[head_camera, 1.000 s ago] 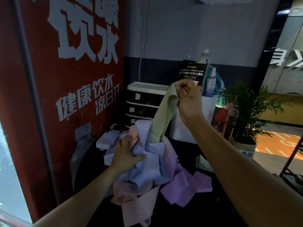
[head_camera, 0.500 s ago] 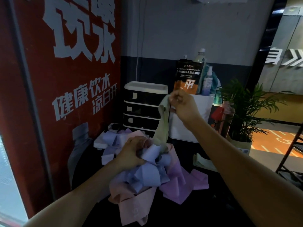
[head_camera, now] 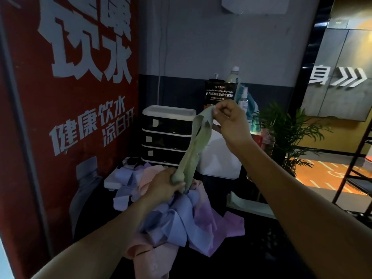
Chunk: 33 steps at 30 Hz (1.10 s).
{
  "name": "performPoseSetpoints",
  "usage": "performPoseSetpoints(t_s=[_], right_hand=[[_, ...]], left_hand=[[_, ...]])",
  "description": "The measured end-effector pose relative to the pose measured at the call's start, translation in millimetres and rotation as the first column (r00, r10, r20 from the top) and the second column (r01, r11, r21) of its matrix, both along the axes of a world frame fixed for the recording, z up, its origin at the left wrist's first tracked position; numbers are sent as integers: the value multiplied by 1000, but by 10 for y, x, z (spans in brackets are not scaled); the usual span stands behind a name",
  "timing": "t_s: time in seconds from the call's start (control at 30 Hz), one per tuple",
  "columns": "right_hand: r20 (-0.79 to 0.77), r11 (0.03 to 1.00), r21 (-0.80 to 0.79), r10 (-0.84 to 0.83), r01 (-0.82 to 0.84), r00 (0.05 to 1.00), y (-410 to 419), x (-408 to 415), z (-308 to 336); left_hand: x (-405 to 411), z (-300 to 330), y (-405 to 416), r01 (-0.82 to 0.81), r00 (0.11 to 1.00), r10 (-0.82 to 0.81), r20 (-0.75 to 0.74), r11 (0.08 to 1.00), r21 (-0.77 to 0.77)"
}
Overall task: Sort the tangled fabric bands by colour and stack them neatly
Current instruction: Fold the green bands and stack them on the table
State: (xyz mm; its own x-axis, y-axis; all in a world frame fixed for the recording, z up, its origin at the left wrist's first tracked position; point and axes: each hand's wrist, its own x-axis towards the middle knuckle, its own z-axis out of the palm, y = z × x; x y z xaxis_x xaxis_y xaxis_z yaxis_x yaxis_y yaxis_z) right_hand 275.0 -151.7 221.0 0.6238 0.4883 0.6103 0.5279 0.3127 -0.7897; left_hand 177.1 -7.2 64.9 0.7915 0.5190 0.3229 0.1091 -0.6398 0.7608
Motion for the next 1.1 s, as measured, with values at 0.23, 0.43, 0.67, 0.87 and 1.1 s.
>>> performPoseSetpoints(t_s=[0.23, 0.43, 0.67, 0.87, 1.1], right_hand=[[-18, 986, -61, -157, 156, 987, -129, 223, -130], [-20, 975, -104, -200, 196, 980, -170, 250, -225], [-52, 973, -103, -212, 206, 976, -409, 243, -312], [-166, 980, -143, -162, 139, 973, -681, 361, -646], [-170, 963, -249, 59, -101, 984, -912, 367, -863]], left_hand=[[-89, 504, -10, 98, 909, 71, 411, 921, -377], [-136, 819, -57, 175, 913, -18, 407, 919, -353], [-156, 781, -250, 295, 904, -103, 415, 853, -430], [-215, 651, -359, 398, 879, -106, 464, 700, -593], [-218, 558, -370, 286, 921, 2, 389, 677, -679]])
